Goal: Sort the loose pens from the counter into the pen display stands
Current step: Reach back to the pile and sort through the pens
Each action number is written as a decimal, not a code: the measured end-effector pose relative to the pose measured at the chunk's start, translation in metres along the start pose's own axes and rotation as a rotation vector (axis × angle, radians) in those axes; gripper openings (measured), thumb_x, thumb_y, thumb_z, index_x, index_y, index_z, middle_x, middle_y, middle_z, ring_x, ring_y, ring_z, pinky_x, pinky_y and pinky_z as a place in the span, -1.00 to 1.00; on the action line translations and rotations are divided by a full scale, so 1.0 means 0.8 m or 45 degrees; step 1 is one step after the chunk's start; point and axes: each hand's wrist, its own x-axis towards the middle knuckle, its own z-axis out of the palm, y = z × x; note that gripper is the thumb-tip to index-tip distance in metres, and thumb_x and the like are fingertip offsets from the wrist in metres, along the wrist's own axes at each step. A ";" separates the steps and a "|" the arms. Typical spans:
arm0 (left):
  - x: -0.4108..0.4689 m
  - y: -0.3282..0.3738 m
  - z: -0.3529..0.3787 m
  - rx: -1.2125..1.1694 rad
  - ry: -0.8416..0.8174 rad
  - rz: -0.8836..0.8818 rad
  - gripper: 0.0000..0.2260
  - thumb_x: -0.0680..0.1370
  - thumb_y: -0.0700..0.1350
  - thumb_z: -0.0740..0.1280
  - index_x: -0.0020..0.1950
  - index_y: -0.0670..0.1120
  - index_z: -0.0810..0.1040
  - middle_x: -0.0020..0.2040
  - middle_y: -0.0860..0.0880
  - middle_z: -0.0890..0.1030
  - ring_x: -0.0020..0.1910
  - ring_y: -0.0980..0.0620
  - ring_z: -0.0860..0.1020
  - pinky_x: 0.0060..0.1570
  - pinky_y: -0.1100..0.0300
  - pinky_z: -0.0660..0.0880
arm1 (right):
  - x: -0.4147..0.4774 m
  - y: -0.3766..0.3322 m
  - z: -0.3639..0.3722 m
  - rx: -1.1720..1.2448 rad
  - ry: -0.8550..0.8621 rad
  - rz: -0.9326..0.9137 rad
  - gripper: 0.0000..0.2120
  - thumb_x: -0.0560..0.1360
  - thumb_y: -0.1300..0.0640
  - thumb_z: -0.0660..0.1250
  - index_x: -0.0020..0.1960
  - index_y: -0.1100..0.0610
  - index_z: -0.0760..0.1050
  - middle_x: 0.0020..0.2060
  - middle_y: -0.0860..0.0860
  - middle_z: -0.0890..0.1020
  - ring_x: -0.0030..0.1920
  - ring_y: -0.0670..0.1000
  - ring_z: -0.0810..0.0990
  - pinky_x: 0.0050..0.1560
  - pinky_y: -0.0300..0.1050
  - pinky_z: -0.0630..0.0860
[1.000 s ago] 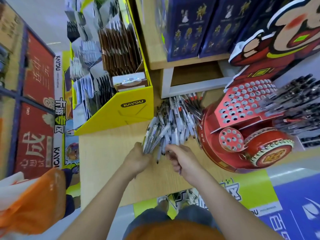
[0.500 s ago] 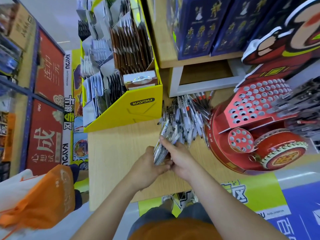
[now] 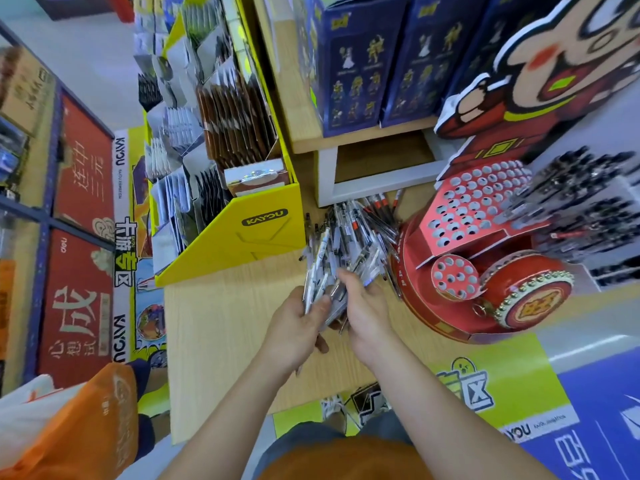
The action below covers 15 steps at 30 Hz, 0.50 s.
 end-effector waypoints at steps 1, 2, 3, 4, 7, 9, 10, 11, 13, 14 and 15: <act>-0.002 0.005 0.003 0.034 -0.010 0.011 -0.88 0.64 -0.02 0.20 0.09 -0.02 0.47 -0.09 -0.19 0.62 -0.48 -0.06 0.56 -0.54 0.27 0.35 | -0.003 -0.004 -0.002 -0.004 0.014 -0.036 -0.82 0.53 0.07 0.34 0.06 0.14 0.56 -0.17 0.07 0.70 -0.15 0.09 0.68 -0.18 -0.06 0.57; -0.003 0.008 0.005 0.048 -0.022 0.012 -0.88 0.64 -0.02 0.19 0.10 -0.01 0.47 -0.09 -0.18 0.63 -0.47 -0.09 0.60 -0.54 0.25 0.37 | -0.004 -0.008 -0.004 -0.011 0.025 -0.060 -0.85 0.55 0.09 0.33 0.05 0.15 0.55 -0.21 0.06 0.68 -0.24 0.04 0.66 -0.30 -0.14 0.53; -0.007 0.013 0.007 0.038 -0.031 0.011 -0.88 0.64 -0.02 0.19 0.11 0.01 0.47 -0.11 -0.15 0.65 -0.45 -0.12 0.62 -0.52 0.23 0.40 | -0.006 -0.014 -0.005 0.001 0.040 -0.065 -0.86 0.56 0.12 0.32 0.06 0.16 0.52 -0.23 0.07 0.65 -0.31 0.01 0.65 -0.40 -0.20 0.48; -0.010 0.017 0.008 0.016 -0.039 0.011 -0.88 0.64 -0.02 0.19 0.10 0.02 0.49 -0.14 -0.11 0.66 -0.44 -0.15 0.62 -0.51 0.20 0.43 | -0.009 -0.020 -0.008 0.044 0.039 -0.069 -0.87 0.57 0.15 0.31 0.08 0.18 0.49 -0.24 0.09 0.63 -0.37 0.01 0.63 -0.44 -0.21 0.48; -0.026 0.028 0.006 -0.017 -0.072 0.037 -0.87 0.65 -0.03 0.18 0.02 0.04 0.51 -0.24 -0.09 0.64 -0.45 -0.16 0.60 -0.51 0.19 0.42 | -0.016 -0.039 -0.011 0.190 -0.025 -0.088 -0.87 0.57 0.30 0.27 0.11 0.22 0.44 -0.30 0.13 0.56 -0.44 0.05 0.60 -0.46 -0.15 0.53; -0.036 0.037 0.007 -0.016 -0.162 0.072 -0.84 0.64 0.00 0.17 -0.01 0.03 0.53 -0.28 -0.08 0.62 -0.45 -0.15 0.60 -0.53 0.22 0.39 | -0.025 -0.046 -0.016 0.159 -0.047 -0.108 -0.90 0.54 0.34 0.29 0.03 0.20 0.47 -0.35 0.11 0.55 -0.49 0.01 0.54 -0.52 -0.20 0.46; -0.040 0.041 0.008 -0.002 -0.204 0.091 -0.81 0.64 0.01 0.16 -0.02 0.01 0.53 -0.29 -0.08 0.61 -0.46 -0.14 0.59 -0.54 0.22 0.37 | -0.030 -0.049 -0.019 0.146 -0.062 -0.116 -0.92 0.53 0.34 0.30 -0.03 0.19 0.47 -0.36 0.11 0.53 -0.51 -0.02 0.49 -0.55 -0.23 0.40; -0.043 0.045 0.010 0.008 -0.229 0.109 -0.80 0.64 0.02 0.15 -0.03 -0.01 0.52 -0.30 -0.08 0.60 -0.47 -0.14 0.58 -0.55 0.22 0.36 | -0.035 -0.053 -0.022 0.143 -0.089 -0.118 -0.93 0.53 0.32 0.31 -0.05 0.19 0.47 -0.37 0.10 0.50 -0.53 -0.04 0.44 -0.57 -0.25 0.35; -0.046 0.053 0.012 0.005 -0.235 0.142 -0.76 0.64 0.03 0.14 -0.04 -0.06 0.53 -0.30 -0.13 0.61 -0.50 -0.12 0.54 -0.56 0.23 0.35 | -0.046 -0.060 -0.032 0.180 -0.181 -0.122 -0.95 0.55 0.24 0.35 -0.04 0.20 0.48 -0.39 0.08 0.47 -0.54 -0.07 0.39 -0.60 -0.26 0.31; -0.047 0.057 0.014 0.009 -0.222 0.158 -0.73 0.63 0.04 0.14 -0.04 -0.10 0.53 -0.30 -0.15 0.62 -0.52 -0.10 0.52 -0.57 0.24 0.35 | -0.053 -0.065 -0.039 0.210 -0.243 -0.131 -0.91 0.55 0.19 0.37 -0.02 0.20 0.49 -0.40 0.06 0.46 -0.53 -0.07 0.38 -0.61 -0.27 0.30; -0.047 0.061 0.016 0.030 -0.203 0.180 -0.70 0.63 0.04 0.14 -0.04 -0.14 0.53 -0.31 -0.16 0.62 -0.53 -0.08 0.50 -0.57 0.24 0.34 | -0.060 -0.070 -0.045 0.225 -0.304 -0.146 -0.86 0.52 0.14 0.39 -0.02 0.21 0.50 -0.41 0.05 0.45 -0.53 -0.08 0.37 -0.60 -0.28 0.29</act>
